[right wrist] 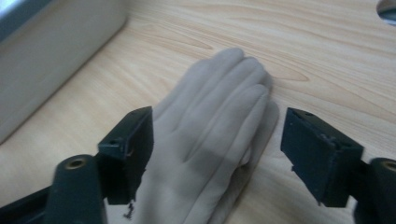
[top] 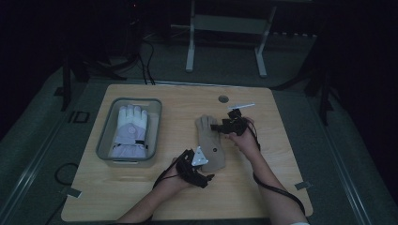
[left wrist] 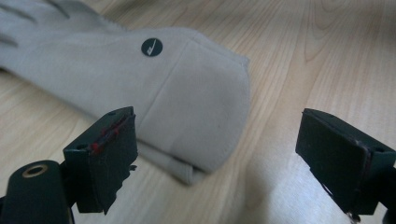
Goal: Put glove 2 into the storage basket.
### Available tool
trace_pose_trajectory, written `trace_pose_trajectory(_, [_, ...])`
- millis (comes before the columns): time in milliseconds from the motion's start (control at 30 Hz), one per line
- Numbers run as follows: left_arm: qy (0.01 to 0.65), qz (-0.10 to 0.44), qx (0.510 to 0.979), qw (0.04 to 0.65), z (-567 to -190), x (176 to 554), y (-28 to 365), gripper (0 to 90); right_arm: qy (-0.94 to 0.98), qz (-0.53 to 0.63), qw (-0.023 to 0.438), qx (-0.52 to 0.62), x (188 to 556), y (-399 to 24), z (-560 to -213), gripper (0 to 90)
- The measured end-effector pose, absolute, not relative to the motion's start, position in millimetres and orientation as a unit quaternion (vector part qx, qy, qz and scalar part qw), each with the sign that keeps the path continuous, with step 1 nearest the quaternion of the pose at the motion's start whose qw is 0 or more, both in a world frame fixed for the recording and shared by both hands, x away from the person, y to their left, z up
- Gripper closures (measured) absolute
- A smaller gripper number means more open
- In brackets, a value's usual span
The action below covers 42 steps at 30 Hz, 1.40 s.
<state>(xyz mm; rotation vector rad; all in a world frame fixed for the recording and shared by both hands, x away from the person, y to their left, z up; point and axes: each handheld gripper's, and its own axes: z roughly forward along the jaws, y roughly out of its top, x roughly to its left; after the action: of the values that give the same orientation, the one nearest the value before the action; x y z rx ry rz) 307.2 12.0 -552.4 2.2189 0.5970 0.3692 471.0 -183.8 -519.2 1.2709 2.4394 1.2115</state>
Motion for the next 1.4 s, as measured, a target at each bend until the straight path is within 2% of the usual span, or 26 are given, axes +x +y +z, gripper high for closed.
trace_pose_trajectory(133, [0.225,0.143,0.884,0.385,-552,313,8,14.8,0.81,0.385,0.069,0.436,479,-180,-529,22.0])
trace_pose_trajectory(233, [0.209,0.135,0.897,0.365,-555,319,2,16.0,0.812,0.375,0.05,0.445,486,-175,-541,24.7])
trace_pose_trajectory(367, [0.205,0.134,0.908,0.34,-557,325,-1,18.0,0.825,0.361,0.031,0.434,486,-171,-547,42.7])
trace_pose_trajectory(433, [0.208,0.139,0.909,0.333,-557,326,-1,21.3,0.826,0.358,0.031,0.435,486,-170,-547,46.0])
trace_pose_trajectory(467, [0.213,0.136,0.91,0.328,-558,328,-2,21.9,0.824,0.358,0.019,0.438,486,-170,-547,56.3])
trace_pose_trajectory(533, [0.209,0.143,0.913,0.321,-559,328,-3,25.4,0.83,0.352,0.023,0.432,485,-168,-546,60.0])
trace_pose_trajectory(700, [0.211,0.15,0.914,0.313,-559,330,-4,32.1,0.833,0.343,0.018,0.434,486,-167,-544,63.1])
trace_pose_trajectory(800, [0.214,0.161,0.913,0.307,-557,331,-6,44.5,0.834,0.339,0.017,0.435,486,-166,-542,65.4])
trace_pose_trajectory(900, [0.214,0.181,0.912,0.301,-557,330,-7,65.6,0.831,0.344,0.009,0.437,486,-165,-542,66.7])
trace_pose_trajectory(1000, [0.213,0.186,0.91,0.303,-555,330,-6,75.9,0.826,0.35,0.007,0.441,485,-166,-542,69.2])
trace_pose_trajectory(1400, [0.217,0.195,0.906,0.307,-537,322,5,79.5,0.823,0.373,0.003,0.428,482,-163,-520,72.2])
